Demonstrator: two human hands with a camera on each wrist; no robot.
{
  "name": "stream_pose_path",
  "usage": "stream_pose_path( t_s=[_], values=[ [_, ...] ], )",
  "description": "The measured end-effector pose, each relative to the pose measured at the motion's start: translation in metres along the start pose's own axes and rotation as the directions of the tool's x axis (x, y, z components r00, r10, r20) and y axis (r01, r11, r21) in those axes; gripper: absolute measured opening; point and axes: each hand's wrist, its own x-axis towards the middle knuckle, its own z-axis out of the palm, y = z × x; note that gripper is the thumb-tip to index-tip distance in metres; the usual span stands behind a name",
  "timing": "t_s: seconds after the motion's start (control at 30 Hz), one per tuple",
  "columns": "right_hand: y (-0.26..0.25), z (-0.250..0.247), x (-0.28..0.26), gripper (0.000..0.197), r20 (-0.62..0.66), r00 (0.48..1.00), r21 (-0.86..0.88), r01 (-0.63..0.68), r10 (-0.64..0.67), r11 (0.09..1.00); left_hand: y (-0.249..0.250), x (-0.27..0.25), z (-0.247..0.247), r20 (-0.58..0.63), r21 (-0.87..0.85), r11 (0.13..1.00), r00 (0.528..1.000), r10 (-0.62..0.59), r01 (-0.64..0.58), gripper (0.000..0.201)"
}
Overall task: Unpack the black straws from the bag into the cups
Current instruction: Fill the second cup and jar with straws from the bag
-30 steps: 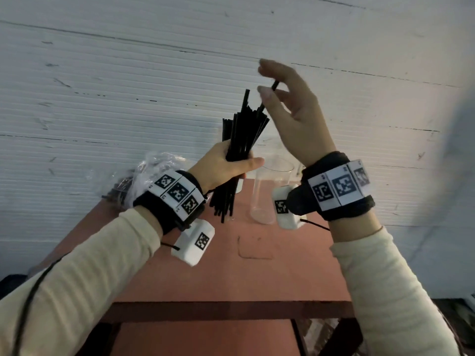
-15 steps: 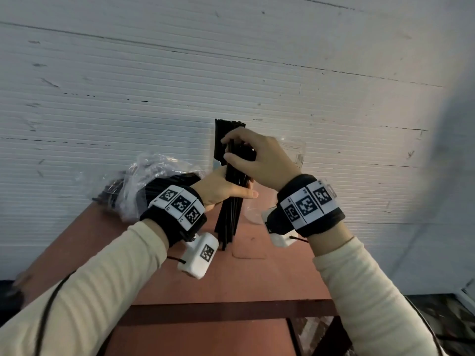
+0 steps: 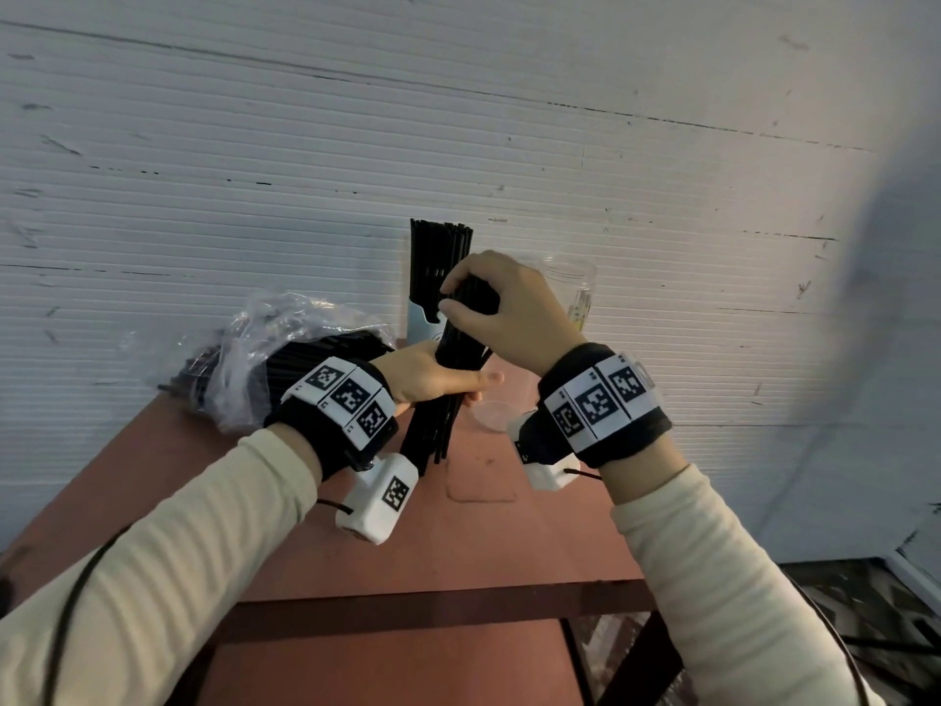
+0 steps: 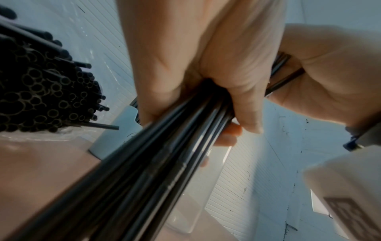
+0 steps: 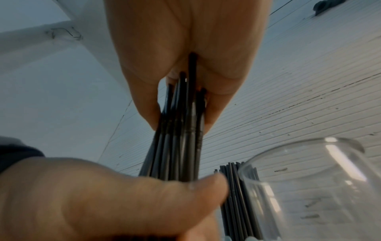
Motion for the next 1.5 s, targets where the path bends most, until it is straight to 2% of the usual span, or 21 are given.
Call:
stream_pose_path(
  t_s=[0.07, 0.2, 0.33, 0.43, 0.53, 0.6, 0.67, 0.77, 0.83, 0.9, 0.93, 1.03, 1.1, 1.17, 1.2, 1.23, 1.33, 1.4, 1.5],
  values=[
    [-0.001, -0.002, 0.003, 0.008, -0.024, 1.000, 0.009, -0.002, 0.002, 1.000, -0.001, 0.000, -0.001, -0.036, -0.002, 1.000, 0.999, -0.020, 0.020, 0.032],
    [-0.001, 0.002, 0.004, 0.004, 0.045, 0.998, -0.037, -0.035, 0.036, 0.999, -0.006, 0.004, -0.002, -0.027, 0.027, 0.990, 0.990, -0.137, 0.138, 0.031],
    [-0.002, 0.002, 0.002, 0.009, 0.053, 0.998, -0.033, -0.034, 0.036, 0.999, -0.003, 0.001, -0.001, -0.003, 0.112, 0.987, 0.993, -0.117, 0.117, 0.033],
    [-0.005, -0.009, -0.002, 0.028, 0.011, 0.997, 0.002, -0.074, 0.074, 0.997, -0.002, -0.001, 0.000, -0.060, 0.197, 0.978, 0.997, -0.057, 0.068, 0.036],
    [-0.007, -0.026, -0.010, 0.055, -0.113, 0.985, 0.103, -0.116, 0.127, 0.988, 0.011, -0.007, -0.001, -0.120, 0.102, 0.995, 0.993, 0.021, -0.008, 0.038],
    [-0.006, -0.035, -0.015, 0.067, -0.084, 0.978, 0.120, -0.182, 0.192, 0.976, 0.026, -0.016, 0.000, -0.052, 0.071, 0.994, 0.995, 0.081, -0.077, 0.036],
    [-0.003, -0.038, -0.019, 0.072, 0.048, 0.974, 0.123, -0.227, 0.223, 0.966, 0.040, -0.024, 0.003, 0.109, 0.033, 0.993, 0.988, 0.113, -0.117, 0.033],
    [-0.002, -0.032, -0.025, 0.049, 0.283, 0.947, 0.253, -0.226, 0.151, 0.941, 0.044, -0.028, 0.009, 0.344, 0.033, 0.996, 0.937, 0.066, -0.082, 0.032],
    [-0.001, -0.026, -0.027, 0.025, 0.334, 0.936, 0.280, -0.208, 0.108, 0.937, 0.040, -0.026, 0.014, 0.391, 0.033, 0.997, 0.919, 0.049, -0.067, 0.028],
    [-0.002, -0.024, -0.027, 0.009, 0.273, 0.959, 0.306, -0.158, 0.073, 0.939, 0.037, -0.024, 0.018, 0.355, -0.022, 0.998, 0.933, 0.055, -0.051, 0.015],
    [-0.003, -0.027, -0.025, 0.007, 0.227, 0.972, 0.319, -0.136, 0.063, 0.938, 0.037, -0.022, 0.019, 0.309, -0.048, 0.997, 0.949, 0.070, -0.058, 0.014],
    [-0.005, -0.045, -0.016, 0.007, 0.038, 0.991, 0.384, -0.132, 0.127, 0.914, 0.039, -0.013, 0.019, 0.040, 0.015, 0.988, 0.988, 0.152, -0.153, 0.051],
    [-0.002, -0.064, -0.007, 0.013, -0.147, 0.967, 0.430, -0.126, 0.207, 0.894, 0.039, -0.003, 0.019, -0.193, 0.141, 0.962, 0.947, 0.258, -0.234, 0.072],
    [0.003, -0.082, 0.004, 0.017, -0.324, 0.904, 0.436, -0.120, 0.279, 0.892, 0.034, 0.009, 0.019, -0.388, 0.277, 0.923, 0.848, 0.362, -0.267, 0.089],
    [0.005, -0.089, 0.009, 0.017, -0.393, 0.867, 0.429, -0.123, 0.307, 0.895, 0.032, 0.015, 0.018, -0.444, 0.295, 0.919, 0.814, 0.375, -0.263, 0.097],
    [0.008, -0.094, 0.015, 0.017, -0.446, 0.833, 0.416, -0.131, 0.328, 0.900, 0.031, 0.022, 0.018, -0.469, 0.276, 0.931, 0.812, 0.347, -0.239, 0.104],
    [0.018, -0.098, 0.027, 0.016, -0.512, 0.779, 0.353, -0.193, 0.362, 0.916, 0.028, 0.040, 0.018, -0.389, 0.166, 0.982, 0.909, 0.150, -0.091, 0.119],
    [0.026, -0.094, 0.032, 0.017, -0.493, 0.780, 0.314, -0.254, 0.386, 0.915, 0.026, 0.048, 0.019, -0.321, 0.164, 0.986, 0.943, 0.084, -0.032, 0.122],
    [0.038, -0.083, 0.036, 0.016, -0.406, 0.804, 0.294, -0.336, 0.435, 0.895, 0.025, 0.053, 0.021, -0.299, 0.176, 0.984, 0.952, 0.061, -0.008, 0.112]
  ],
)
